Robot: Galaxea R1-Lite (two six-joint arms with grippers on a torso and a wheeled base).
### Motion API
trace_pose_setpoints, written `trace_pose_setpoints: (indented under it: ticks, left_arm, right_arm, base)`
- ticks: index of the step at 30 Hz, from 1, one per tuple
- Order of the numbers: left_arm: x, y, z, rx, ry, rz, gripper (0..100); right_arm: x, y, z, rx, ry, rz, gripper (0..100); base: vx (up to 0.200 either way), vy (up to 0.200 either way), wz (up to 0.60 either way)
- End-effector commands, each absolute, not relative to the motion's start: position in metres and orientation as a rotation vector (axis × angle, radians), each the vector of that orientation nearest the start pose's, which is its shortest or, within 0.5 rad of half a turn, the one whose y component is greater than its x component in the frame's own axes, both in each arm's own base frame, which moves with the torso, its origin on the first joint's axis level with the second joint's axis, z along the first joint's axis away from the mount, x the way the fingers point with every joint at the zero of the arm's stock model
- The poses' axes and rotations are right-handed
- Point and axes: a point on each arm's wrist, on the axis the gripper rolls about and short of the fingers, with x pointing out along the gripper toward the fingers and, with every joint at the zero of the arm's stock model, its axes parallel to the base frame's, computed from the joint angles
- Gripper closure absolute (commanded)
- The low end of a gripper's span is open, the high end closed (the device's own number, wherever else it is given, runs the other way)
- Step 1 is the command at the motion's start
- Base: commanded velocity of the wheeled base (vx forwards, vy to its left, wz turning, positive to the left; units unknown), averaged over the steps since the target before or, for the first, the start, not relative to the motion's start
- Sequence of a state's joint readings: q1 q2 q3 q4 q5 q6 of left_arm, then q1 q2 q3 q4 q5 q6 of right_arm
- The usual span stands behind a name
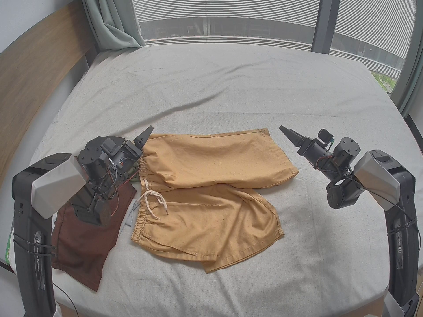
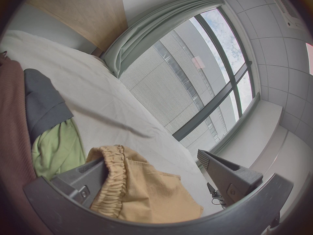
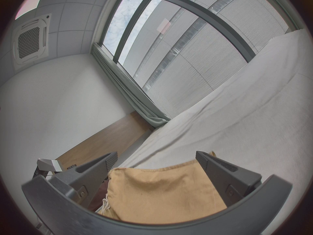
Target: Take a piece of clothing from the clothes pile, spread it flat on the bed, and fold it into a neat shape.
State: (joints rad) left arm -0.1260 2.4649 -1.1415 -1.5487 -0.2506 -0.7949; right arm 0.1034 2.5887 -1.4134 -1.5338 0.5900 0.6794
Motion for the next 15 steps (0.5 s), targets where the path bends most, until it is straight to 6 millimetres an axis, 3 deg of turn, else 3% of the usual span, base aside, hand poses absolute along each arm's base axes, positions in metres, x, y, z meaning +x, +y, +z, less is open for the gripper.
trace_pose_setpoints:
  ticks: [1, 5, 12, 15]
  left_arm:
    - [0.424, -0.054, 0.059, -0.745, -0.012, -0.409, 0]
    - [0.400, -0.050, 0.067, -0.685, 0.025, -0.397, 0]
    - [0.355, -0.036, 0.094, -0.672, 0.056, -0.408, 0]
    - [0.334, -0.025, 0.107, -0.665, 0.059, -0.422, 0]
  right_arm:
    - [0.452, 0.065, 0.070, 0.513, -0.064, 0.760, 0]
    - [0.430, 0.073, 0.065, 0.530, 0.003, 0.718, 0]
    - [0.393, 0.079, 0.075, 0.544, 0.081, 0.718, 0]
    - [0.367, 0.081, 0.076, 0.552, 0.148, 0.723, 0]
  base:
    - [0.000, 0.000, 0.00]
    - [0.000, 0.000, 0.00]
    - [0.000, 0.000, 0.00]
    - [0.000, 0.000, 0.00]
